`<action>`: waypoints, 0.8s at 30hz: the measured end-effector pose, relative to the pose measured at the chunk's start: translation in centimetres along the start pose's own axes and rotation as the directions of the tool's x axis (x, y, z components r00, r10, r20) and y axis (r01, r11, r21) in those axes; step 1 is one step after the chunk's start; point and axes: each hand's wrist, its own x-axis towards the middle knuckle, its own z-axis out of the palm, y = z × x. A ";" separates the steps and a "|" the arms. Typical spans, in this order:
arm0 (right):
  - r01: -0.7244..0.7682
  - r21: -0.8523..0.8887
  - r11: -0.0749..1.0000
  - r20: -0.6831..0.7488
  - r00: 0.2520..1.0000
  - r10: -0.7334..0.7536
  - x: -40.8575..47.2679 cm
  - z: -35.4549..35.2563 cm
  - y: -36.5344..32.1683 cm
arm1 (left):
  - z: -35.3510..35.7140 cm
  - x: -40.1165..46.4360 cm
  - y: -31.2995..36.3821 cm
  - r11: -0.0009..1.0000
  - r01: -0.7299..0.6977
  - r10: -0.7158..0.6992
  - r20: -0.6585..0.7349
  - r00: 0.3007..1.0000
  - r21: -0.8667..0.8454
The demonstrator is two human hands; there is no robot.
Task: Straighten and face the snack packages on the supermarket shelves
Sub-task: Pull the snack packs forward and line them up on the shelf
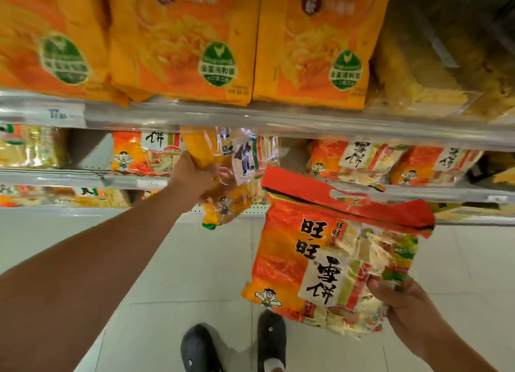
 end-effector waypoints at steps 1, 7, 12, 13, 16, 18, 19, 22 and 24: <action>-0.009 -0.016 1.000 0.003 1.000 0.009 0.0 -0.1 -0.4 | -0.8 -1.0 -0.3 0.996 0.071 -0.069 0.028 0.997 -0.061; -0.059 -0.106 0.993 0.027 0.998 0.063 2.6 0.6 -3.0 | -4.4 -7.1 -6.1 0.966 0.249 -0.247 0.045 0.968 -0.068; -0.037 -0.076 0.996 0.020 0.999 0.038 9.6 3.6 -5.3 | -5.4 -11.1 -12.9 0.940 0.335 -0.338 -0.035 0.941 -0.064; -0.041 -0.068 0.997 0.006 0.999 0.042 11.3 4.4 -5.8 | -5.5 -11.8 -14.0 0.935 0.347 -0.351 -0.054 0.935 -0.066; -0.003 -0.082 0.997 0.004 1.000 0.003 15.3 6.8 -6.9 | -5.2 -13.2 -16.5 0.918 0.387 -0.395 -0.110 0.912 -0.084; 0.027 -0.260 0.965 -0.035 0.999 -0.037 16.8 8.4 -7.5 | -4.7 -13.6 -17.4 0.906 0.412 -0.422 -0.130 0.897 -0.101; -0.001 -0.321 0.947 -0.041 0.999 -0.013 17.6 9.2 -7.9 | -4.4 -13.6 -17.7 0.898 0.425 -0.438 -0.136 0.888 -0.115; 0.072 -0.546 0.834 -0.025 0.994 -0.103 20.2 11.9 -8.7 | -3.4 -13.8 -18.7 0.880 0.437 -0.464 -0.141 0.874 -0.186; 0.157 -0.570 0.807 0.008 0.983 -0.185 22.3 13.6 -9.4 | -2.5 -14.1 -19.5 0.865 0.435 -0.478 -0.145 0.866 -0.250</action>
